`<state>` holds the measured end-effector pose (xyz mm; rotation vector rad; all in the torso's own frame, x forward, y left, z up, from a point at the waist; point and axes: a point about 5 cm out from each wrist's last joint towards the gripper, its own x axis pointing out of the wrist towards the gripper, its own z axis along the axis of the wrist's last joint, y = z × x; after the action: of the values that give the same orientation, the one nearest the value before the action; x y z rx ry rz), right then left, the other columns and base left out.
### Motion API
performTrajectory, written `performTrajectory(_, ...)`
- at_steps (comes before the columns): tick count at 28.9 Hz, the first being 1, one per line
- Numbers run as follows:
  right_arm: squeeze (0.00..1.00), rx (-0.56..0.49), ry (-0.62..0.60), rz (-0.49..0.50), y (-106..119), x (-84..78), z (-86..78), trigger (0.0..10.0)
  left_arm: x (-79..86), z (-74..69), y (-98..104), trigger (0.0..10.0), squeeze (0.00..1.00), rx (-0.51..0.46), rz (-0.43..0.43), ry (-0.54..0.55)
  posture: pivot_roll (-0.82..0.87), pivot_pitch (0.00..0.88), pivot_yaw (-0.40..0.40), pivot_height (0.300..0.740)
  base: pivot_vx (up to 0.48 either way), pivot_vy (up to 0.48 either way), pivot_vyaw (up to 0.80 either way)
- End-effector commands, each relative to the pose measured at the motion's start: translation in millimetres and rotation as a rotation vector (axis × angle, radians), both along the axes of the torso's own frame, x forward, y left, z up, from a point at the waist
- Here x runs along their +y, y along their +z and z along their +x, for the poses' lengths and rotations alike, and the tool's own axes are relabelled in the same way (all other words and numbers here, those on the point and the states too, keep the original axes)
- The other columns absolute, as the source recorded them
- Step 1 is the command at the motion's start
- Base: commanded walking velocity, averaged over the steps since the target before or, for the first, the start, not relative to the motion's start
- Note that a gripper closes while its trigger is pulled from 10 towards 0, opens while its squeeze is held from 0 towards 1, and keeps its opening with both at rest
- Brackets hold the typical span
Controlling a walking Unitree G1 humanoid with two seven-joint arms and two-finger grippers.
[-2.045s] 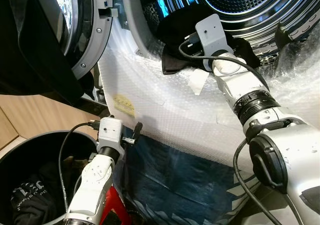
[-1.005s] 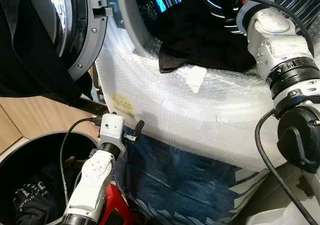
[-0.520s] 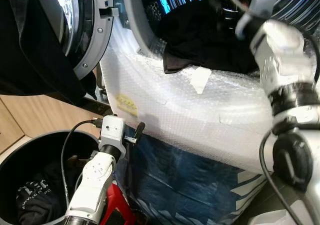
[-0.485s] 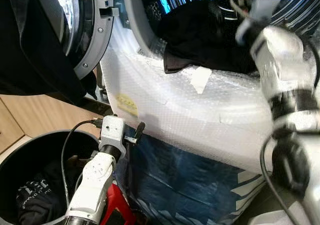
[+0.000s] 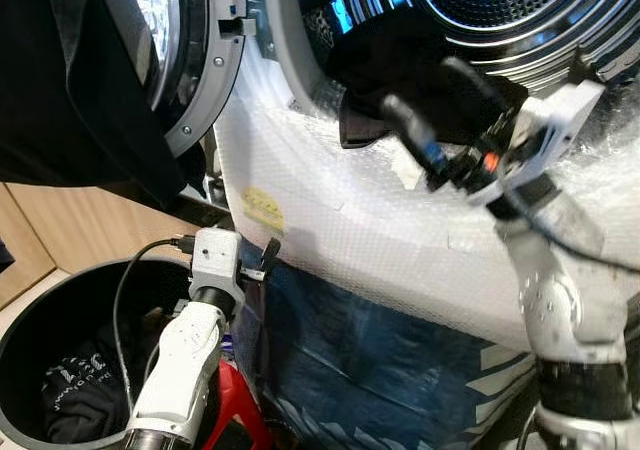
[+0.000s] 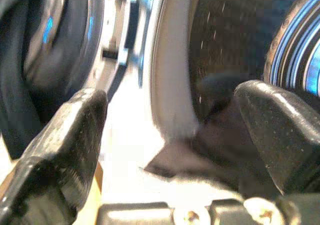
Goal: Clothes washing
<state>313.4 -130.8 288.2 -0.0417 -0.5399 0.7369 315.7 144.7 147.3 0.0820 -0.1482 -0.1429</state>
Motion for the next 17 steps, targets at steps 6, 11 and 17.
performTrajectory(6, 0.53, -0.082, -0.198, -0.034, 1, 21.8, -10.5, 10.0, -0.4, -2.9, -3, 10.0, 0.00, 0.008, 0.006, -0.002, -0.04, 0.000, -0.048, 0.740, 0.000, 0.000, 0.00)
performTrajectory(11, 0.00, -0.079, -0.245, -0.021, -8, 38.1, -5.4, 10.0, 3.3, -3.4, -1, 10.0, 0.00, 0.002, 0.005, 0.015, -0.03, 0.000, -0.047, 0.740, 0.000, 0.000, 0.00)
performTrajectory(17, 0.00, -0.020, -0.328, -0.133, -36, 43.4, 1.6, 10.0, 6.9, -6.8, -3, 10.0, 0.00, 0.006, 0.013, 0.024, -0.01, 0.000, -0.053, 0.740, 0.000, 0.000, 0.00)
